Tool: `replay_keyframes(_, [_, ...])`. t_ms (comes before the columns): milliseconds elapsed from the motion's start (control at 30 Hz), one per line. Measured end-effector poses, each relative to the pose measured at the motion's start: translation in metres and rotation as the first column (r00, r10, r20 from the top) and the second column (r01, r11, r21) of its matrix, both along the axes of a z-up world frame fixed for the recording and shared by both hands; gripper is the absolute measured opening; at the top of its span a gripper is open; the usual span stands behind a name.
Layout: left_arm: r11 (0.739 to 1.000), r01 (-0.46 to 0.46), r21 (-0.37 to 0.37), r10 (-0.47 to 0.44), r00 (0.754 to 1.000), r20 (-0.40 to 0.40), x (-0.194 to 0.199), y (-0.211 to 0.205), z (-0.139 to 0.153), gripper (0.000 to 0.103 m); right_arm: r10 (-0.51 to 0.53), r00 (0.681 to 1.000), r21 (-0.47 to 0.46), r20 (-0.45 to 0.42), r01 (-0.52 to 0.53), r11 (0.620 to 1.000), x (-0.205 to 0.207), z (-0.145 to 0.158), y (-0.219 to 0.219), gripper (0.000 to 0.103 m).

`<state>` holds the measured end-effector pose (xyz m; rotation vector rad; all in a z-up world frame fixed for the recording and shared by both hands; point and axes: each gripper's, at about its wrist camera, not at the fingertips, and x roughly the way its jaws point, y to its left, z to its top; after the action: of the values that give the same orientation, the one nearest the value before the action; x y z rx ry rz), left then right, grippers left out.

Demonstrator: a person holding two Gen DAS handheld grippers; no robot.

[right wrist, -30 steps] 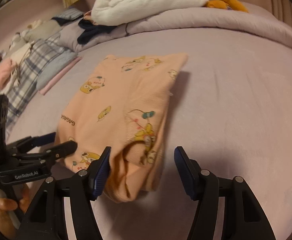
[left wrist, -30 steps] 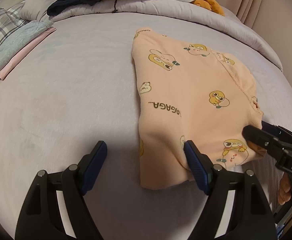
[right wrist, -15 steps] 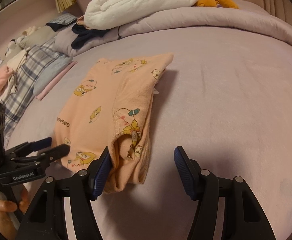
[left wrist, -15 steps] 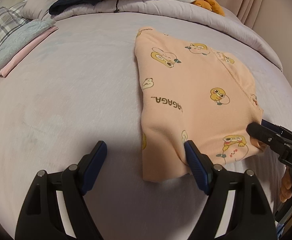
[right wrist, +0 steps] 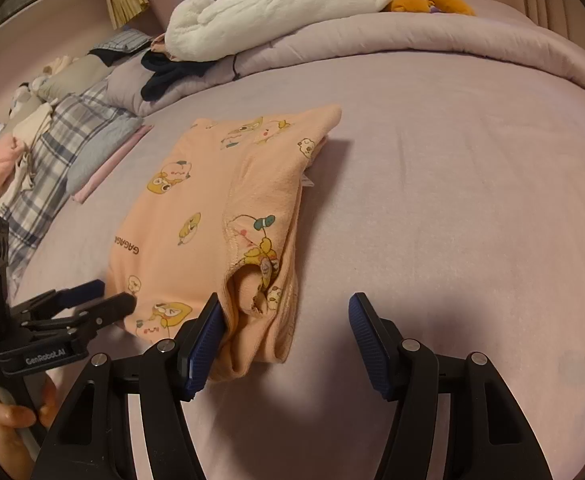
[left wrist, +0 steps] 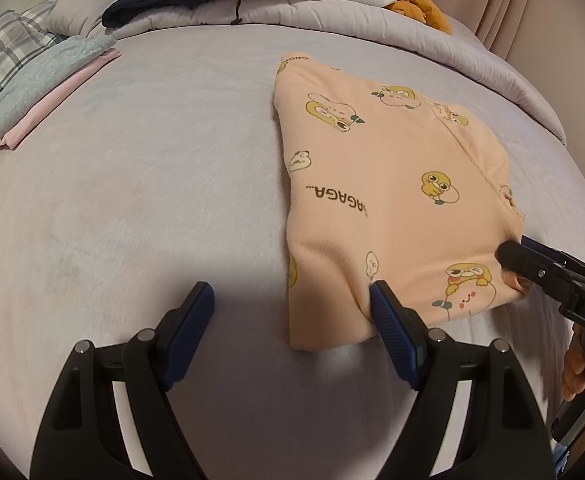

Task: Fold small clothes
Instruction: 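Open the right gripper and pull it back from the folded shirt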

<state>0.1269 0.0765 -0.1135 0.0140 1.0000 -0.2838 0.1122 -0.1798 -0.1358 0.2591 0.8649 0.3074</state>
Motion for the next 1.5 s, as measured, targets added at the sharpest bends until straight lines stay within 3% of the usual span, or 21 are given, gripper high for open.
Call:
replay_keyframes(967, [1.000,-0.024,0.020,0.024,1.000,-0.008,-0.008,0.008,0.000,0.085,-0.020,1.000,-0.003,-0.009,0.020,1.000,-0.003,0.003,-0.004,0.062])
replay_keyframes(1500, [0.999,-0.040,0.008,0.039,0.999,0.004,-0.036,0.015,0.012,0.083,-0.034,0.999,-0.021,0.021,0.034,0.999,-0.029,0.017,-0.010,0.062])
